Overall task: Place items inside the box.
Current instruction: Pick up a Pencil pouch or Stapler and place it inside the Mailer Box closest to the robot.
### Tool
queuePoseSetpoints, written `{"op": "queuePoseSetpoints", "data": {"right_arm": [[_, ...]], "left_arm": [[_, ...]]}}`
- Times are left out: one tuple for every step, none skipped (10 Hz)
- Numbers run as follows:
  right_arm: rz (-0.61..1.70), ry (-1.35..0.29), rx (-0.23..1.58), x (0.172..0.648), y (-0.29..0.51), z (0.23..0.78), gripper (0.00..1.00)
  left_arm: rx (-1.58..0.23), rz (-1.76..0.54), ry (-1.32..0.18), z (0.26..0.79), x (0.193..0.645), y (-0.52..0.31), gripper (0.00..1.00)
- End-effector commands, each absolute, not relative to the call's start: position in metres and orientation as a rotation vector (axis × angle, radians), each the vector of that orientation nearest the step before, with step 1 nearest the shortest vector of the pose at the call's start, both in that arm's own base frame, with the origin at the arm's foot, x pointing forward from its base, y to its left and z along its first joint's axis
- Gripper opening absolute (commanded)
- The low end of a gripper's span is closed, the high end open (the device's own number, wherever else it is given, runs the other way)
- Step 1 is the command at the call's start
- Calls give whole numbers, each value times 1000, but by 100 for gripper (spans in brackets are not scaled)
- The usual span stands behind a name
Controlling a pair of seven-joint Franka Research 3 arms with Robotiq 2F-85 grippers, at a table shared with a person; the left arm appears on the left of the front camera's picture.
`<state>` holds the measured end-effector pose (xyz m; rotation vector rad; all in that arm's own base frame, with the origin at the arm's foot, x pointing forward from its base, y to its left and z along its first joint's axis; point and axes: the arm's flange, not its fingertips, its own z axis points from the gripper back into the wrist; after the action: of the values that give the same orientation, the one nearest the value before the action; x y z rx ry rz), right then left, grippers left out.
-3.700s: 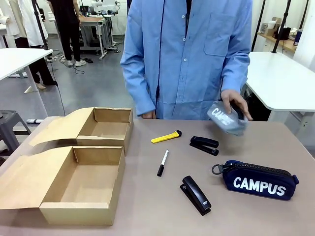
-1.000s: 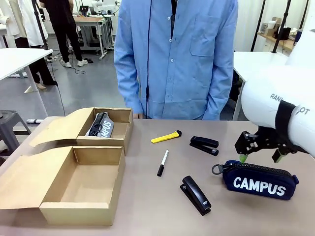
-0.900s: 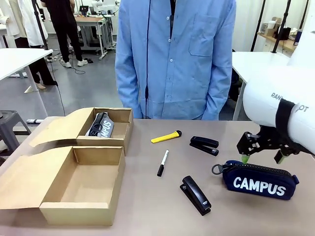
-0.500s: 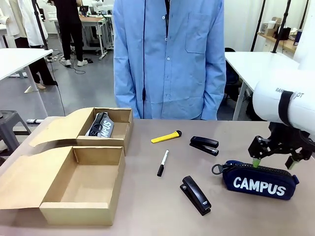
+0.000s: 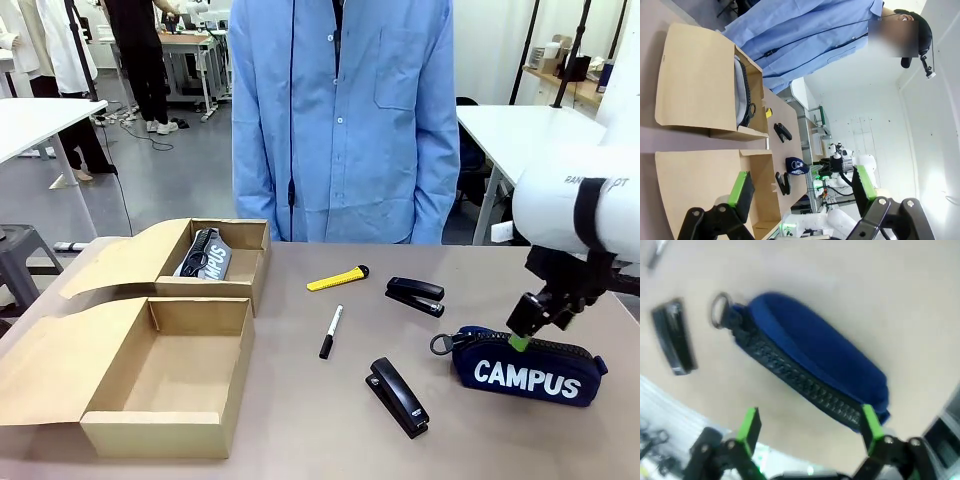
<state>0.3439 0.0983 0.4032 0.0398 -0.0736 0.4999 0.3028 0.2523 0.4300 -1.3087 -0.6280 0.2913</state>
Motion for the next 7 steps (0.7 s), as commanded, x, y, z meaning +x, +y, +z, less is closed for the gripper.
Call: {"op": "queuePoseSetpoints", "data": {"right_arm": [[1225, 13, 223, 342, 83, 399, 100], [1347, -15, 198, 339, 83, 397, 100], [1428, -57, 213, 334, 85, 393, 100], [1421, -84, 147, 334, 89, 387, 100], [1424, -77, 85, 333, 92, 381, 100], [1386, -29, 43, 334, 94, 377, 100], [1364, -25, 26, 336, 95, 375, 100]], "left_arm": [[-1318, 272, -649, 430, 302, 252, 100], [-1318, 272, -649, 430, 302, 252, 100], [-1318, 272, -649, 430, 302, 252, 100], [-1318, 272, -649, 430, 302, 252, 100], [-1318, 272, -649, 430, 302, 252, 100], [-1318, 272, -649, 430, 302, 252, 100], [-1318, 272, -649, 430, 302, 252, 100]]}}
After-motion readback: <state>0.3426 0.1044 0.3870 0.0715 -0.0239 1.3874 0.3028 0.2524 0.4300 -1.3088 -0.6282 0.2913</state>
